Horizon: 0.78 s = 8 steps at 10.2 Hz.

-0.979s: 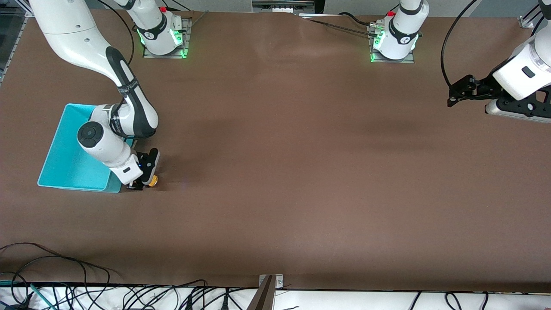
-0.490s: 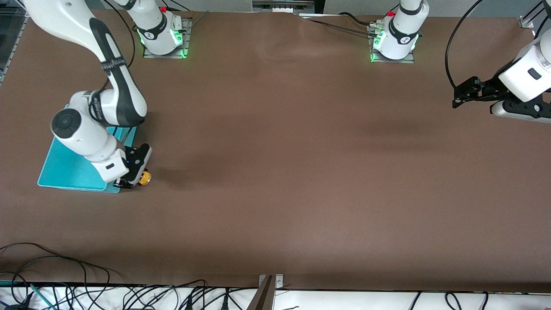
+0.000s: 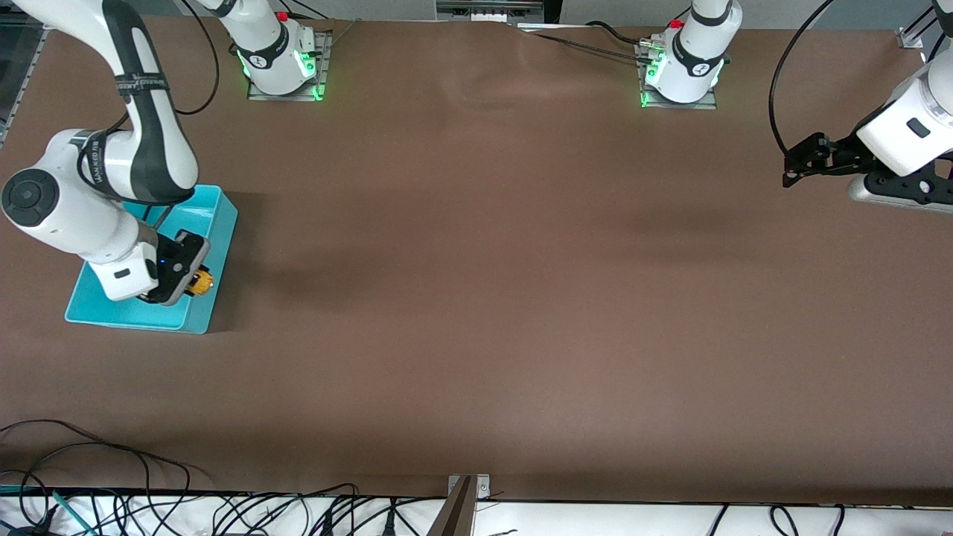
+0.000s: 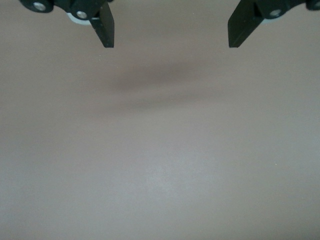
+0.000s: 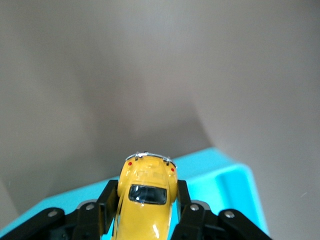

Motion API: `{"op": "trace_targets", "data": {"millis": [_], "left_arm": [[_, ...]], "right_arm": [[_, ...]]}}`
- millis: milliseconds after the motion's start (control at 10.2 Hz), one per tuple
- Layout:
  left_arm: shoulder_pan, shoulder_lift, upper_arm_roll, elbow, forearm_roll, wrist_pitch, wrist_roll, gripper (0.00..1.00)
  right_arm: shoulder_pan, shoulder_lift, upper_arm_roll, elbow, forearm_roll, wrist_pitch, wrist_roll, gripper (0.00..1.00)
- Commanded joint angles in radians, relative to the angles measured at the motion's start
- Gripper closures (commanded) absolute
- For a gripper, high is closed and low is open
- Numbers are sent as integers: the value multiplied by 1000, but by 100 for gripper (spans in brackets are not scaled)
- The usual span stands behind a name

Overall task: Wind up and store yellow beetle car
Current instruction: 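Lift the car with the right gripper and carry it into the box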

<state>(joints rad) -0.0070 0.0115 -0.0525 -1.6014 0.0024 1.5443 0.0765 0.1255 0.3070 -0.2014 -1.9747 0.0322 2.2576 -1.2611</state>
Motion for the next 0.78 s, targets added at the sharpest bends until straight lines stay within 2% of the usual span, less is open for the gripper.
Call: {"op": "trace_targets", "data": {"millis": [0,98,196,686], "left_arm": [[-4,16,-3,35,28,-21,-12,0],[-5,16,-3,35,28,-21,-11,0],[-5,16,-4,35,30,-20,-9,0],[1,16,-3,34,21,-21,-11,0]], "right_arm": [[0,-12,-77,-62,8,26,-96,100],[-4,-5,-111,-65,11,34,-144,100],[-9,0,-119,-68,12,37,-165,100],[-86,58,-119,-154,14,186,-170,100]]}}
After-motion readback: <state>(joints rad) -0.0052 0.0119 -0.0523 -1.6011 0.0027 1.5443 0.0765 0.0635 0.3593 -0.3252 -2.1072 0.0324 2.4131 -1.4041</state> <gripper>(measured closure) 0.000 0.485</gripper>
